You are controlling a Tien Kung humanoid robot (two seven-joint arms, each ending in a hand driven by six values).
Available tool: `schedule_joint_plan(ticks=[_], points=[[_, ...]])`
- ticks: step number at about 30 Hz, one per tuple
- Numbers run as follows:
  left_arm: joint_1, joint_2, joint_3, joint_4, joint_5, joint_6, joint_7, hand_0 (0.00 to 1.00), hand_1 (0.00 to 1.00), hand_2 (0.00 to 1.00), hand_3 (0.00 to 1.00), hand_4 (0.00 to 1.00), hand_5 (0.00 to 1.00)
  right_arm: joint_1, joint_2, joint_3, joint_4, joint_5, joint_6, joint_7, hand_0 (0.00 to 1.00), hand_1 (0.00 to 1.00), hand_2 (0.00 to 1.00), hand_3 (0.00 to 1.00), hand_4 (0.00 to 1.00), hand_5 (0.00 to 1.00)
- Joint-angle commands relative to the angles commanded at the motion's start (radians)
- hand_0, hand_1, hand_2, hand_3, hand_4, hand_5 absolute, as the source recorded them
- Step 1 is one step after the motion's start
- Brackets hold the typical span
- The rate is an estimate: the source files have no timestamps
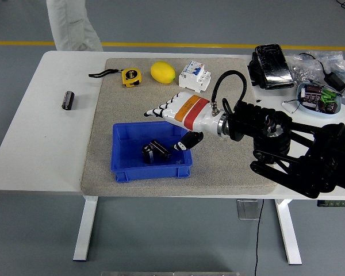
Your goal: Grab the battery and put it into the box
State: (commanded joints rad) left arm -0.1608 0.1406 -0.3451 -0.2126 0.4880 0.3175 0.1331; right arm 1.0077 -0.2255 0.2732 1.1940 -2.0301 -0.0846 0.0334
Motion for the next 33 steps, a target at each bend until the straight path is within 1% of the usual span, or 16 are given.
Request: schedule_joint_plan(ticks=[5, 6, 10, 11, 12, 13, 14, 17, 19, 22, 24, 25, 29, 30, 31, 33], points=[[0.003, -0.001, 0.005, 0.002, -0.011, 0.001, -0.003, 0.74, 0.715, 0.771, 0.608, 0.63, 0.474, -0.012, -0.027, 0.053, 0.018, -0.001, -0.005, -0.002, 0.629, 0.668, 0.791, 0.929, 0.881, 0.304], [0.004, -0.001, 0.005, 0.002, -0.012, 0.001, -0.004, 0.74, 0.715, 0.771, 0.607, 0.63, 0.475, -0.014, -0.037, 0.071, 0.026, -0.001, -0.006, -0.004, 0.633, 0.669, 0.791, 0.922, 0.896, 0.32], [0.006, -0.001, 0.006, 0.004, -0.014, 0.001, -0.005, 0.74, 0.715, 0.771, 0.607, 0.63, 0.475, -0.02, -0.071, 0.128, 0.055, -0.001, -0.006, -0.014, 0.633, 0.669, 0.791, 0.922, 0.896, 0.32], [0.007, -0.001, 0.005, 0.005, -0.015, 0.001, -0.005, 0.74, 0.715, 0.771, 0.607, 0.63, 0.475, -0.023, -0.088, 0.149, 0.07, -0.004, 0.001, -0.02, 0.633, 0.669, 0.791, 0.922, 0.896, 0.32], [0.007, -0.002, 0.004, 0.005, -0.014, 0.002, -0.005, 0.74, 0.713, 0.771, 0.608, 0.629, 0.474, -0.026, -0.1, 0.163, 0.08, -0.006, 0.005, -0.023, 0.639, 0.673, 0.792, 0.906, 0.911, 0.341], [0.007, -0.002, 0.004, 0.006, -0.014, 0.002, -0.005, 0.74, 0.713, 0.771, 0.608, 0.629, 0.474, -0.028, -0.106, 0.171, 0.085, -0.007, 0.008, -0.025, 0.639, 0.673, 0.792, 0.906, 0.911, 0.341], [0.008, -0.002, 0.002, 0.007, -0.012, 0.002, -0.005, 0.74, 0.713, 0.771, 0.608, 0.629, 0.474, -0.034, -0.127, 0.191, 0.099, -0.009, 0.016, -0.03, 0.639, 0.673, 0.792, 0.906, 0.911, 0.341], [0.009, -0.003, -0.001, 0.007, -0.009, 0.002, -0.004, 0.74, 0.713, 0.771, 0.608, 0.629, 0.474, -0.047, -0.153, 0.216, 0.109, -0.005, 0.025, -0.037, 0.639, 0.673, 0.792, 0.906, 0.911, 0.341], [0.01, -0.004, -0.004, 0.008, -0.006, 0.003, -0.003, 0.74, 0.715, 0.771, 0.608, 0.63, 0.475, -0.061, -0.169, 0.233, 0.109, 0.003, 0.026, -0.041, 0.649, 0.674, 0.79, 0.889, 0.912, 0.342], [0.01, -0.005, -0.006, 0.009, -0.005, 0.003, -0.004, 0.74, 0.715, 0.771, 0.608, 0.63, 0.475, -0.092, -0.192, 0.252, 0.104, 0.027, 0.01, -0.046, 0.649, 0.674, 0.79, 0.889, 0.912, 0.342], [0.009, -0.006, -0.009, 0.009, -0.001, 0.002, -0.003, 0.74, 0.716, 0.771, 0.609, 0.628, 0.474, -0.112, -0.202, 0.26, 0.102, 0.046, -0.012, -0.052, 0.648, 0.675, 0.786, 0.878, 0.915, 0.35], [0.008, -0.006, -0.009, 0.009, 0.001, 0.002, -0.003, 0.74, 0.716, 0.771, 0.609, 0.628, 0.474, -0.129, -0.209, 0.265, 0.102, 0.063, -0.034, -0.06, 0.648, 0.675, 0.786, 0.878, 0.915, 0.35], [0.008, -0.009, -0.011, 0.011, 0.001, 0.002, -0.005, 0.74, 0.716, 0.771, 0.609, 0.628, 0.474, -0.207, -0.225, 0.277, 0.113, 0.166, -0.137, -0.077, 0.648, 0.675, 0.786, 0.878, 0.915, 0.35], [0.008, -0.011, -0.011, 0.011, 0.0, 0.002, -0.007, 0.74, 0.721, 0.771, 0.608, 0.628, 0.473, -0.234, -0.227, 0.284, 0.12, 0.203, -0.175, -0.078, 0.664, 0.686, 0.79, 0.879, 0.934, 0.449], [0.007, -0.011, -0.012, 0.012, 0.001, 0.002, -0.007, 0.74, 0.721, 0.771, 0.608, 0.628, 0.473, -0.251, -0.226, 0.288, 0.124, 0.227, -0.198, -0.077, 0.664, 0.686, 0.79, 0.879, 0.934, 0.449], [0.006, -0.013, -0.005, 0.011, -0.004, 0.002, -0.009, 0.74, 0.721, 0.771, 0.608, 0.628, 0.473, -0.299, -0.221, 0.315, 0.136, 0.282, -0.26, -0.07, 0.664, 0.686, 0.79, 0.879, 0.934, 0.449]])
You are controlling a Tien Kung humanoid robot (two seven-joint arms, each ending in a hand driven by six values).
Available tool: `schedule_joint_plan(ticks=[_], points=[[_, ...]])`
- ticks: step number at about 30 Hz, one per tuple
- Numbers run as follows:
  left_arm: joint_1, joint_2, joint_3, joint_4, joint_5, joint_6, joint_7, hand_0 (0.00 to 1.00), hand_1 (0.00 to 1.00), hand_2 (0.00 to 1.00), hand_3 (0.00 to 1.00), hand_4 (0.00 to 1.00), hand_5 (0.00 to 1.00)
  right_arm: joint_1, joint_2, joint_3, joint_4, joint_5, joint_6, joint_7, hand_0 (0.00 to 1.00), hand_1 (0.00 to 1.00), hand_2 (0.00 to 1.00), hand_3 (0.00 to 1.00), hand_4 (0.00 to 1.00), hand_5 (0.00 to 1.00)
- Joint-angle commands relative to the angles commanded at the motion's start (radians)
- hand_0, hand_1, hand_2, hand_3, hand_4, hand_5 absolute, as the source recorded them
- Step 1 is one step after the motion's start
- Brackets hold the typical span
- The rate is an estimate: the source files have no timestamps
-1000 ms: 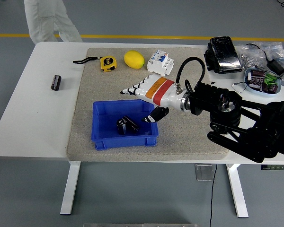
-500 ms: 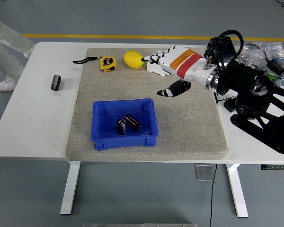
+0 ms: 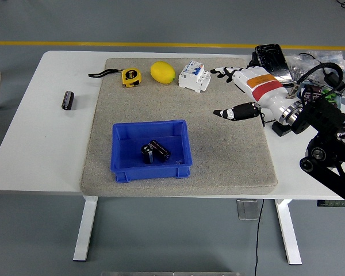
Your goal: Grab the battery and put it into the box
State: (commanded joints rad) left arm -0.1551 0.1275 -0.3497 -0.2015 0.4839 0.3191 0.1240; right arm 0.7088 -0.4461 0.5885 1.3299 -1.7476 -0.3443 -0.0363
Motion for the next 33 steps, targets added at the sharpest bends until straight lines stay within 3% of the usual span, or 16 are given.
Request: schedule_joint_plan(ticks=[2, 3, 8, 14, 23, 33], points=[[-0.001, -0.001, 0.001, 0.0, 0.001, -0.001, -0.001, 0.74, 0.721, 0.771, 0.608, 0.628, 0.473, -0.034, 0.008, 0.023, 0.003, 0.043, -0.046, 0.014, 0.664, 0.686, 0.79, 0.879, 0.934, 0.449], [-0.002, -0.002, 0.0, 0.0, 0.002, -0.001, -0.001, 0.74, 0.722, 0.772, 0.612, 0.628, 0.473, -0.057, 0.017, 0.044, 0.001, 0.079, -0.071, 0.036, 0.742, 0.733, 0.803, 0.876, 0.997, 0.594], [-0.007, -0.004, 0.009, -0.002, 0.0, -0.003, -0.004, 0.74, 0.722, 0.772, 0.612, 0.628, 0.473, -0.141, 0.057, 0.12, -0.003, 0.262, -0.132, 0.145, 0.742, 0.733, 0.803, 0.876, 0.997, 0.594], [-0.009, -0.006, 0.019, -0.001, -0.012, -0.001, -0.013, 0.74, 0.72, 0.774, 0.611, 0.627, 0.472, -0.248, 0.125, 0.226, -0.011, 0.427, -0.12, 0.216, 0.761, 0.757, 0.807, 0.844, 0.998, 0.612], [-0.01, -0.003, -0.003, -0.002, 0.027, -0.005, 0.0, 0.742, 0.725, 0.774, 0.608, 0.626, 0.471, -0.331, 0.207, 0.344, -0.044, 0.411, -0.103, 0.248, 0.754, 0.761, 0.797, 0.801, 0.998, 0.63], [-0.004, 0.005, -0.022, -0.003, 0.057, -0.01, 0.014, 0.741, 0.724, 0.772, 0.609, 0.626, 0.472, -0.358, 0.239, 0.384, -0.038, 0.383, -0.095, 0.238, 0.744, 0.754, 0.793, 0.786, 0.998, 0.627]])
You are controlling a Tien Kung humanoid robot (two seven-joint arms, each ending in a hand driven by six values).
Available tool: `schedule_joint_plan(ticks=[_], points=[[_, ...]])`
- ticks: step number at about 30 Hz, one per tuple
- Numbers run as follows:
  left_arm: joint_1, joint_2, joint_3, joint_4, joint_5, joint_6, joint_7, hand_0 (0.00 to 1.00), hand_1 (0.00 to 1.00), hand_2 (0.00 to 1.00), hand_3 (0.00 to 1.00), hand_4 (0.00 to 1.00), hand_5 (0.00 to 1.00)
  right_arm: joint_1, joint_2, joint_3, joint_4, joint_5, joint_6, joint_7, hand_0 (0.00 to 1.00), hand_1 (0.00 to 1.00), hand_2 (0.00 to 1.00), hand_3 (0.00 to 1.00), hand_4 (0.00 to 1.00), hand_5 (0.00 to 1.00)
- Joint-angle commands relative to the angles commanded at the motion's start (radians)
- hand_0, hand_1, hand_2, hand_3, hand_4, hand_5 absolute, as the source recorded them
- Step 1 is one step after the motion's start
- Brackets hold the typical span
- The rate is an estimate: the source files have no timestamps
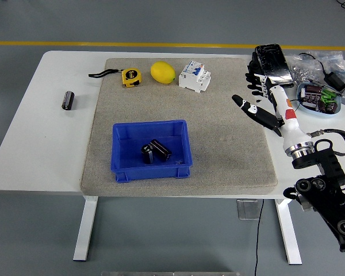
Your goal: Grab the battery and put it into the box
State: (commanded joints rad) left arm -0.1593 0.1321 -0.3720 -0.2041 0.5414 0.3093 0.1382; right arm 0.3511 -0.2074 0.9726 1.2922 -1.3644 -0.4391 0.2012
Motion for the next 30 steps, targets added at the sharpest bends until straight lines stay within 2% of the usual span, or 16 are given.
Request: schedule_joint_plan(ticks=[10, 18, 23, 25, 30], points=[[0.005, -0.001, 0.014, 0.003, -0.035, 0.008, -0.012, 0.74, 0.722, 0.769, 0.609, 0.626, 0.472, 0.025, -0.002, -0.022, 0.006, -0.014, 0.005, -0.012, 0.745, 0.752, 0.791, 0.777, 0.998, 0.623], [0.017, -0.011, 0.085, 0.003, -0.123, 0.016, -0.044, 0.742, 0.733, 0.782, 0.615, 0.625, 0.47, 0.059, -0.015, -0.066, 0.025, -0.009, 0.004, -0.02, 0.747, 0.752, 0.79, 0.768, 0.998, 0.615], [0.021, -0.02, 0.071, 0.006, -0.127, 0.006, -0.051, 0.742, 0.733, 0.782, 0.615, 0.625, 0.47, 0.054, -0.027, -0.093, 0.064, -0.017, -0.005, -0.032, 0.747, 0.752, 0.79, 0.768, 0.998, 0.615], [0.022, -0.023, 0.062, 0.007, -0.126, 0.004, -0.054, 0.751, 0.745, 0.816, 0.626, 0.625, 0.458, 0.049, -0.028, -0.102, 0.077, -0.023, -0.007, -0.035, 0.746, 0.752, 0.79, 0.764, 0.998, 0.614], [0.017, -0.027, 0.063, 0.009, -0.128, 0.011, -0.063, 0.75, 0.742, 0.82, 0.626, 0.624, 0.458, 0.024, -0.023, -0.142, 0.155, -0.1, -0.03, -0.067, 0.756, 0.752, 0.792, 0.781, 0.998, 0.612]])
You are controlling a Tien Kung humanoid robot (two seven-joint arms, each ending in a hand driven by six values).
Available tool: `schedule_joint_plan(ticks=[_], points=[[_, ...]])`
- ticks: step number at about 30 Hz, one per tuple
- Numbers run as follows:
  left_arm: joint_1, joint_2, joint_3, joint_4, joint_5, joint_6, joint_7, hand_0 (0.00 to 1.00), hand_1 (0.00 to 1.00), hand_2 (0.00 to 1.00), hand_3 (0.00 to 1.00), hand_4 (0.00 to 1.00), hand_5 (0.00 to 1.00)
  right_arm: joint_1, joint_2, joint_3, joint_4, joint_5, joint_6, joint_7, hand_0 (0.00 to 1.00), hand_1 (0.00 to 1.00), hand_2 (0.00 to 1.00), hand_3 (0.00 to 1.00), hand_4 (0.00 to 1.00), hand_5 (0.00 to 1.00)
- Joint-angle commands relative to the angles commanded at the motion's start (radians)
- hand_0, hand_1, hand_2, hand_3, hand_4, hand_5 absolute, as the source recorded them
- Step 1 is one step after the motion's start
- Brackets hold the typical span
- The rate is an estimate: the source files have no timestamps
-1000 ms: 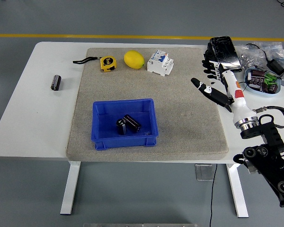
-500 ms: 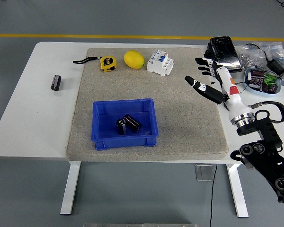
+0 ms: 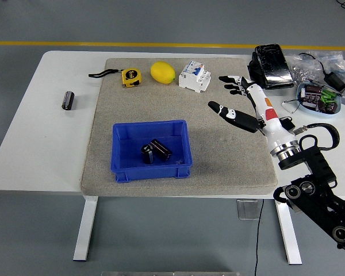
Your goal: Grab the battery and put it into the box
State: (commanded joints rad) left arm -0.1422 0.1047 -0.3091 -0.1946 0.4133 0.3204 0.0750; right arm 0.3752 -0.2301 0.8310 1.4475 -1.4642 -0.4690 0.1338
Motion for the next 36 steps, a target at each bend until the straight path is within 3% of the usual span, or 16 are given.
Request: schedule_joint_plan(ticks=[6, 12, 14, 20, 25, 32, 36], points=[[-0.02, 0.001, 0.007, 0.001, -0.006, 0.04, -0.013, 0.748, 0.737, 0.817, 0.61, 0.629, 0.466, -0.015, 0.015, -0.072, 0.089, -0.043, -0.043, -0.002, 0.761, 0.754, 0.795, 0.801, 0.997, 0.608], [-0.055, -0.008, 0.079, 0.004, -0.125, 0.094, -0.101, 0.759, 0.75, 0.821, 0.618, 0.635, 0.474, 0.01, 0.002, -0.153, 0.1, -0.057, -0.052, -0.004, 0.762, 0.756, 0.794, 0.806, 0.992, 0.597], [-0.066, -0.008, 0.101, 0.005, -0.168, 0.076, -0.115, 0.759, 0.75, 0.821, 0.618, 0.635, 0.474, 0.024, -0.008, -0.171, 0.092, -0.055, -0.046, -0.004, 0.762, 0.756, 0.794, 0.806, 0.992, 0.597], [-0.069, -0.007, 0.172, -0.01, -0.292, -0.036, -0.096, 0.739, 0.731, 0.799, 0.62, 0.634, 0.457, 0.063, -0.027, -0.182, 0.062, -0.032, -0.035, 0.003, 0.766, 0.755, 0.794, 0.807, 0.991, 0.593], [-0.072, -0.002, 0.128, -0.012, -0.202, -0.092, -0.041, 0.74, 0.745, 0.781, 0.618, 0.638, 0.459, 0.097, -0.032, -0.166, 0.005, 0.004, -0.029, 0.016, 0.758, 0.755, 0.795, 0.807, 0.991, 0.59], [-0.064, -0.001, 0.127, -0.016, -0.208, -0.113, -0.032, 0.744, 0.749, 0.783, 0.621, 0.642, 0.464, 0.177, -0.066, -0.14, -0.1, 0.069, -0.021, 0.042, 0.763, 0.761, 0.797, 0.811, 0.994, 0.585], [-0.074, 0.001, 0.09, -0.017, -0.156, -0.124, -0.007, 0.75, 0.756, 0.791, 0.628, 0.647, 0.466, 0.192, -0.081, -0.108, -0.137, 0.076, -0.002, 0.052, 0.787, 0.776, 0.808, 0.822, 0.998, 0.568]])
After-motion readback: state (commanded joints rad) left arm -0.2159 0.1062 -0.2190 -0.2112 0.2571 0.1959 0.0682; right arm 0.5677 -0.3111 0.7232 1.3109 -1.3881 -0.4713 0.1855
